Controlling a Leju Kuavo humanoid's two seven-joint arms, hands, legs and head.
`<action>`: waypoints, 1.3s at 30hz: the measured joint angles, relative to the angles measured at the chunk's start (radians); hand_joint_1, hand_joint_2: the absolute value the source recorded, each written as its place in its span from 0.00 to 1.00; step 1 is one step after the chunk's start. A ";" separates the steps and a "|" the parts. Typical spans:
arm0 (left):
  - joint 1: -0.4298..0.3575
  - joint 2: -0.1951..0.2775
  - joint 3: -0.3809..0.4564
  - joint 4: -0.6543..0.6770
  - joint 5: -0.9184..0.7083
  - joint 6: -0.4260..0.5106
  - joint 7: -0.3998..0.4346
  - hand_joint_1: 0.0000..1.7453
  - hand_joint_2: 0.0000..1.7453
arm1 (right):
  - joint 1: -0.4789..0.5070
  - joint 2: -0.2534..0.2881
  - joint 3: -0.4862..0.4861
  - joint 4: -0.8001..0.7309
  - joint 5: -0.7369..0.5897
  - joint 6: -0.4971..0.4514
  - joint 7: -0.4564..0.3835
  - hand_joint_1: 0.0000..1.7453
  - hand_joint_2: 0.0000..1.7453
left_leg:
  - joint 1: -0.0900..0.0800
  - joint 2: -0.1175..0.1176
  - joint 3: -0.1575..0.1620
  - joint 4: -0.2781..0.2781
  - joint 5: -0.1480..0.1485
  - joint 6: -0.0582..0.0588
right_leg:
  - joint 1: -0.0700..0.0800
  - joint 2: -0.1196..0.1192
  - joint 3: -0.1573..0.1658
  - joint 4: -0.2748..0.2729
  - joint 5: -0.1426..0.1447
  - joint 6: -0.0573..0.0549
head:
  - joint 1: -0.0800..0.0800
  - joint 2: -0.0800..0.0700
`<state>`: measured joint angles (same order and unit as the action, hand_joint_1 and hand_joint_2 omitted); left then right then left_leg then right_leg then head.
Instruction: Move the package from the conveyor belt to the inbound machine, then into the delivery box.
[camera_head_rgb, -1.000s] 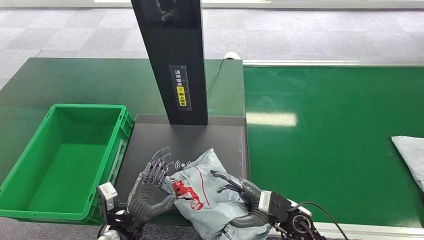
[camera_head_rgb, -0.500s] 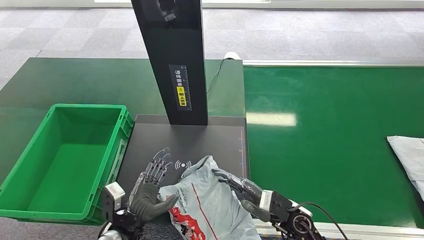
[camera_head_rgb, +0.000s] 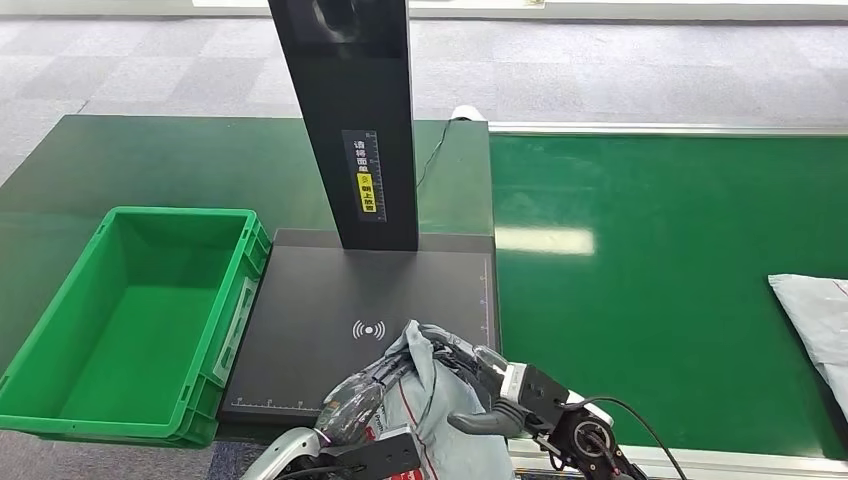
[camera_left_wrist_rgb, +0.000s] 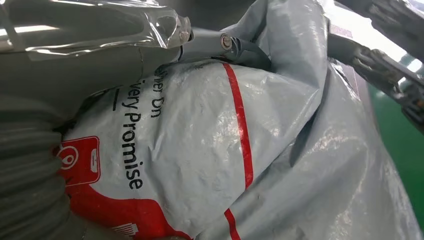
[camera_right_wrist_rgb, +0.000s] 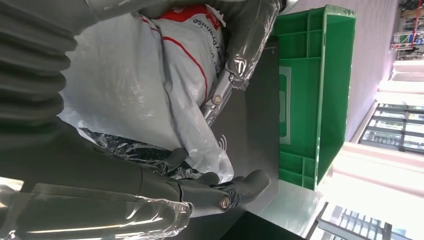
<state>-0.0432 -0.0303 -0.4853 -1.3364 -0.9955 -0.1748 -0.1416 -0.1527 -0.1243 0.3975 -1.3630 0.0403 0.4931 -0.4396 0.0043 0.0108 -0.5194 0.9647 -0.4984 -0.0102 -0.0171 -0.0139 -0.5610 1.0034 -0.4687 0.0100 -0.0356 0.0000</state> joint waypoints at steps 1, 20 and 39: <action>-0.005 -0.001 -0.005 0.007 -0.013 0.000 0.003 0.00 1.00 | 0.000 0.001 0.000 0.001 -0.002 0.000 0.003 0.00 1.00 | 0.000 -0.001 0.000 0.000 0.000 0.000 | 0.000 -0.001 0.001 0.000 0.000 0.000 | 0.000 0.000; 0.005 -0.020 -0.026 0.003 -0.090 0.093 -0.035 1.00 1.00 | 0.019 0.003 -0.010 -0.002 -0.011 -0.008 0.010 0.00 1.00 | -0.001 -0.004 0.004 0.000 0.002 0.002 | -0.002 -0.003 0.005 0.000 0.000 0.001 | 0.000 0.000; 0.082 -0.058 0.159 -0.245 0.392 0.642 -0.343 1.00 1.00 | 0.082 0.002 -0.050 -0.073 -0.030 -0.047 0.044 0.00 1.00 | -0.001 -0.003 -0.002 0.001 0.002 0.002 | -0.001 -0.002 -0.002 0.000 0.000 0.001 | 0.000 0.000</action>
<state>0.0383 -0.0886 -0.3261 -1.5810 -0.6037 0.4669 -0.4851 -0.0711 -0.1222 0.3471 -1.4362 0.0099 0.4464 -0.3960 0.0032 0.0082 -0.5212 0.9654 -0.4967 -0.0080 -0.0183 -0.0160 -0.5627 1.0033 -0.4688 0.0108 -0.0357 0.0000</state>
